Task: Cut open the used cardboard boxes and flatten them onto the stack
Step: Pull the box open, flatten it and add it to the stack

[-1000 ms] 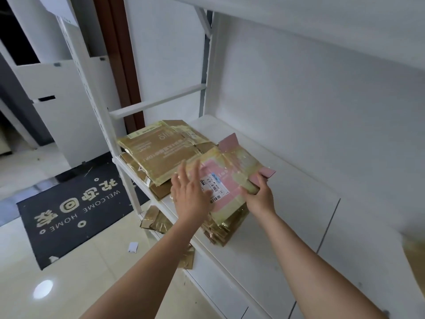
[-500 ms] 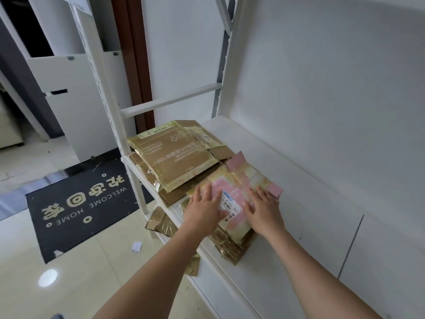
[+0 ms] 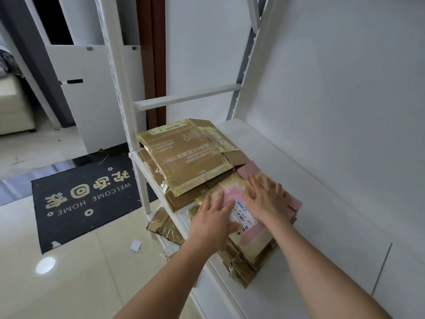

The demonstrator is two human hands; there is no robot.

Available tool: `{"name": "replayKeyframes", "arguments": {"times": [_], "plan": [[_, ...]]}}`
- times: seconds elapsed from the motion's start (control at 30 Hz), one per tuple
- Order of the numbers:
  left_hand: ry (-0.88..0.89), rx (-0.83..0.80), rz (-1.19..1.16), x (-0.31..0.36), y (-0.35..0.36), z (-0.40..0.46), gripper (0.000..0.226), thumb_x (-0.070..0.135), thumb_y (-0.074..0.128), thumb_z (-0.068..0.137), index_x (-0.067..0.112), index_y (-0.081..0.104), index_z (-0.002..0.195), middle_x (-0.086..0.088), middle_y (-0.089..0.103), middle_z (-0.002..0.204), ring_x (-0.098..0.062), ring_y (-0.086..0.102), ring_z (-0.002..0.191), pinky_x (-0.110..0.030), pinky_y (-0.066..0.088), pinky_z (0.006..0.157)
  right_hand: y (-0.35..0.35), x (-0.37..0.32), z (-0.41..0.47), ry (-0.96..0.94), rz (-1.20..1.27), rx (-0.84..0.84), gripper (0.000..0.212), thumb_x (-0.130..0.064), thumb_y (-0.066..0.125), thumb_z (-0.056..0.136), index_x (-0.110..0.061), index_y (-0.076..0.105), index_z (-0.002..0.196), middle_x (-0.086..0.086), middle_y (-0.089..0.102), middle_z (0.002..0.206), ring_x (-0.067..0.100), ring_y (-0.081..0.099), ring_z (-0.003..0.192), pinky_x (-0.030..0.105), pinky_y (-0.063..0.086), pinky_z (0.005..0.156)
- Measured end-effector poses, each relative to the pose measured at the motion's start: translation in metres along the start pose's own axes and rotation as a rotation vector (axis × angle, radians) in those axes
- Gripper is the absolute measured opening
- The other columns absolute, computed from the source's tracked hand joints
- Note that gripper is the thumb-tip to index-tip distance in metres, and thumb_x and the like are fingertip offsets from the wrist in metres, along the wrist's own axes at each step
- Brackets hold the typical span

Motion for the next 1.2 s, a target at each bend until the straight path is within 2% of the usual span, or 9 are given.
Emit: {"name": "replayKeyframes", "arguments": {"times": [0.17, 0.27, 0.33, 0.47, 0.53, 0.83, 0.97, 1.1, 1.2], "plan": [[0.012, 0.033, -0.002, -0.002, -0.001, -0.002, 0.073, 0.065, 0.034, 0.093, 0.033, 0.013, 0.155, 0.003, -0.009, 0.163, -0.029, -0.014, 0.149, -0.048, 0.011, 0.119, -0.003, -0.003, 0.013, 0.033, -0.033, 0.083, 0.055, -0.068, 0.019, 0.092, -0.049, 0.035, 0.142, -0.004, 0.03, 0.147, 0.031, 0.029, 0.128, 0.058, 0.027, 0.106], [-0.02, 0.09, 0.08, 0.01, -0.01, 0.002, 0.059, 0.055, 0.037, 0.098, 0.026, 0.031, 0.149, -0.006, 0.011, 0.163, -0.038, 0.007, 0.148, -0.054, 0.023, 0.115, 0.003, 0.003, 0.017, 0.008, 0.03, 0.047, 0.057, -0.071, 0.018, 0.091, -0.051, 0.032, 0.142, -0.006, 0.026, 0.148, 0.032, 0.028, 0.128, 0.056, 0.024, 0.109], [-0.018, 0.195, 0.2, 0.024, -0.015, 0.005, 0.047, 0.046, 0.03, 0.102, 0.019, 0.039, 0.139, -0.013, 0.028, 0.153, -0.04, 0.022, 0.14, -0.056, 0.021, 0.114, 0.006, 0.014, 0.019, -0.034, 0.092, -0.02, 0.058, -0.072, 0.017, 0.091, -0.054, 0.024, 0.145, -0.008, 0.02, 0.152, 0.033, 0.024, 0.132, 0.052, 0.022, 0.111], [0.016, 0.308, 0.162, 0.026, 0.005, 0.007, 0.057, 0.046, 0.011, 0.103, 0.017, 0.017, 0.153, -0.015, 0.006, 0.162, -0.034, -0.007, 0.149, -0.049, -0.017, 0.118, 0.014, 0.029, 0.005, -0.22, 0.071, -0.004, 0.062, -0.07, 0.011, 0.094, -0.049, 0.01, 0.153, -0.014, 0.003, 0.165, 0.021, 0.003, 0.151, 0.045, 0.012, 0.12], [0.027, 0.315, 0.152, 0.019, 0.013, 0.012, 0.065, 0.052, 0.002, 0.101, 0.019, 0.0, 0.157, -0.01, -0.01, 0.163, -0.028, -0.022, 0.147, -0.044, -0.023, 0.116, 0.015, 0.031, 0.002, -0.206, 0.084, 0.05, 0.063, -0.068, 0.014, 0.094, -0.047, 0.014, 0.153, -0.015, 0.004, 0.165, 0.021, 0.005, 0.151, 0.042, 0.012, 0.121], [0.06, 0.335, 0.164, 0.01, 0.024, 0.021, 0.071, 0.06, 0.004, 0.099, 0.019, 0.006, 0.157, -0.007, -0.003, 0.163, -0.023, -0.014, 0.149, -0.038, -0.014, 0.12, 0.007, 0.023, -0.011, -0.184, 0.187, 0.224, 0.07, -0.067, 0.018, 0.089, -0.036, 0.039, 0.149, -0.008, 0.026, 0.161, 0.025, 0.022, 0.146, 0.051, 0.02, 0.117], [0.043, 0.23, 0.22, 0.017, 0.012, 0.016, 0.073, 0.061, 0.009, 0.099, 0.017, 0.0, 0.157, -0.011, -0.002, 0.164, -0.029, -0.01, 0.15, -0.045, -0.008, 0.121, -0.01, 0.023, -0.035, -0.132, 0.383, 0.368, 0.035, -0.011, 0.048, 0.098, -0.006, 0.06, 0.13, 0.013, 0.04, 0.152, 0.029, 0.039, 0.139, 0.034, 0.036, 0.109], [0.004, 0.201, 0.412, 0.033, -0.018, 0.009, 0.073, 0.06, 0.023, 0.099, 0.009, 0.021, 0.152, -0.013, 0.027, 0.151, -0.034, 0.021, 0.143, -0.056, 0.008, 0.119, -0.028, 0.021, -0.06, -0.186, 0.323, 0.196, 0.043, -0.005, 0.044, 0.098, -0.009, 0.05, 0.141, 0.01, 0.045, 0.147, 0.025, 0.04, 0.138, 0.035, 0.036, 0.112], [0.09, 0.335, 0.424, 0.057, -0.047, -0.009, 0.066, 0.059, 0.024, 0.099, 0.01, 0.046, 0.137, -0.012, 0.046, 0.138, -0.031, 0.043, 0.127, -0.045, 0.03, 0.111, -0.063, 0.034, -0.084, -0.237, 0.309, 0.236, 0.039, -0.009, 0.051, 0.095, -0.009, 0.057, 0.134, 0.01, 0.054, 0.137, 0.026, 0.051, 0.127, 0.037, 0.042, 0.106]]}}
Point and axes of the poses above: each hand's wrist, its own z-axis towards the middle knuckle, its own y-axis out of the palm, x = y × z, the point moved 5 cm from there along z, towards the middle knuckle
